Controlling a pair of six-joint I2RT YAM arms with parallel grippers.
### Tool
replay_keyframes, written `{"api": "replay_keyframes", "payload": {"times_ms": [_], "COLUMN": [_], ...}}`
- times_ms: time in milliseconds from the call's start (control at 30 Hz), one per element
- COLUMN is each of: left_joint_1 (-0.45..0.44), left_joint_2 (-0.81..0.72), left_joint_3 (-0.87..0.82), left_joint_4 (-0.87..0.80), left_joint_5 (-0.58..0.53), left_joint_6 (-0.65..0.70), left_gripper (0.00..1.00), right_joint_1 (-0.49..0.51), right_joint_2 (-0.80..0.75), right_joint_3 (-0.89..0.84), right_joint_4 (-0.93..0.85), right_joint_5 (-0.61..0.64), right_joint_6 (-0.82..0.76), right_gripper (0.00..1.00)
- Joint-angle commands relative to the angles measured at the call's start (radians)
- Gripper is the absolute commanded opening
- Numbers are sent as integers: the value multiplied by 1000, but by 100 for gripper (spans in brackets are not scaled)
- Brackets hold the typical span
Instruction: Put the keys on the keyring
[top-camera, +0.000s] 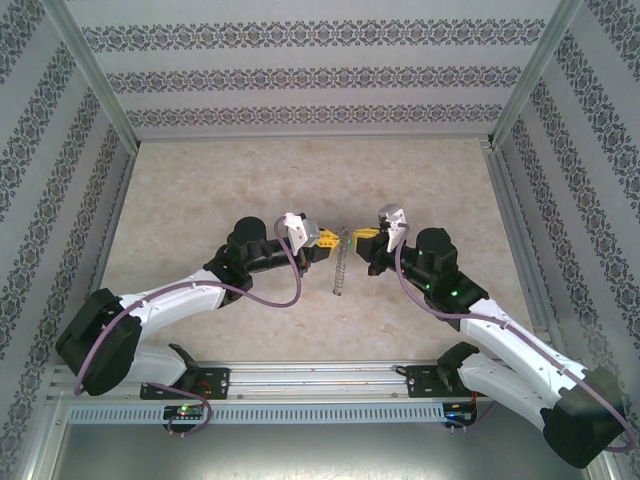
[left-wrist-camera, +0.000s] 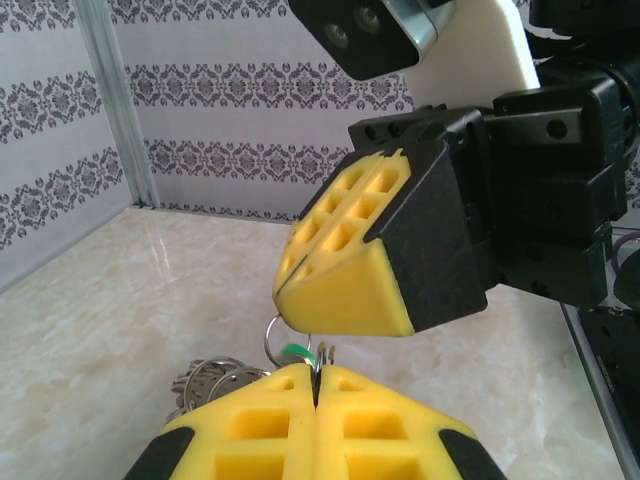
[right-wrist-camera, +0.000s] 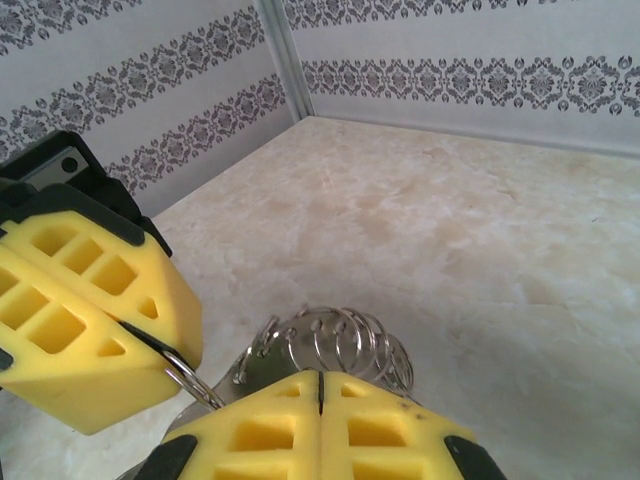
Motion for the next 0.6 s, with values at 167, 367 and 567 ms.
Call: {"api": "replay_keyframes", "payload": {"times_ms": [167, 367, 567], "left_joint_1": [-15, -15, -15], "left_joint_2": [-25, -20, -16], "left_joint_3": [20, 25, 39], "left_joint_4": [67, 61, 40], "left_joint_5": [-6, -5, -2], "left_joint_6": [14, 8, -18], "left_gripper": [0, 0, 0], "right_joint_1": [-4, -1, 32], "right_joint_2": [-62, -123, -118], "right_joint_3": [-24, -27, -4], "right_joint_4": [-6, -19, -12], "right_joint_5": [6, 0, 4], "right_joint_6": [5, 21, 16], "right_gripper": [0, 0, 0]}}
